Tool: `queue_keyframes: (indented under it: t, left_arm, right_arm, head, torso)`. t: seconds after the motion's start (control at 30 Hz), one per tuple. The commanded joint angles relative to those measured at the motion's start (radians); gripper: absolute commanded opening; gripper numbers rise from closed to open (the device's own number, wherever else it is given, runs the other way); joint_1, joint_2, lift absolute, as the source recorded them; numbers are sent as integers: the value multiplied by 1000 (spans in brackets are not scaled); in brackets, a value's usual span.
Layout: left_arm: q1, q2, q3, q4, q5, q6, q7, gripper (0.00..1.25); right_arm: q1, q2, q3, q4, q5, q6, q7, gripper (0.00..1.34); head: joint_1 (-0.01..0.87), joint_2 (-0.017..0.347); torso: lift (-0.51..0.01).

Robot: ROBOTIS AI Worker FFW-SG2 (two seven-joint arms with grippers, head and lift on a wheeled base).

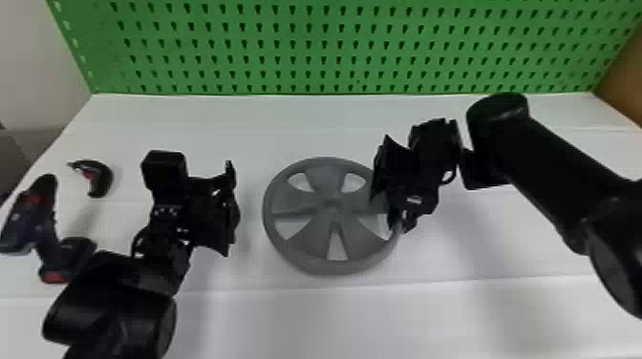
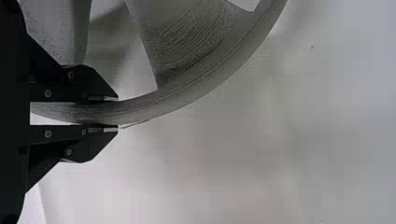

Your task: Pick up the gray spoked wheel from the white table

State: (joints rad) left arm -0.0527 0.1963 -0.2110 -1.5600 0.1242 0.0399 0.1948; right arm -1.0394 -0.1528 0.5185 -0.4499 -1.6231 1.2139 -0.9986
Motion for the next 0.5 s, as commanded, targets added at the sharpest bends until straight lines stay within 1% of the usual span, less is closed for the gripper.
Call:
queue_keyframes:
  t: [0.0,0.13,0.27,0.4,0.47]
  left_arm:
    - [-1,0,-1,0,2,0,0,1120]
    - [-1,0,1,0,2,0,0,1120]
    - [-1,0,-1,0,2,0,0,1120]
    - [1,0,1,0,3,0,0,1120]
    - [1,0,1,0,3,0,0,1120]
  right_arm:
    - [-13,-8,-40,-20,32,16,0,272]
    - [-22,-16,-72,-36,63,26,0,273]
    - [-27,-17,-92,-41,74,32,0,273]
    - [-22,-19,-120,-73,109,36,0,272]
    - [-19,-19,-149,-85,135,44,0,273]
  head:
    - [765,6]
    - [765,6]
    - [765,6]
    - [765,6]
    - [765,6]
  torso:
    - [-92]
    - [-92]
    - [-92]
    - [-92]
    - [-92]
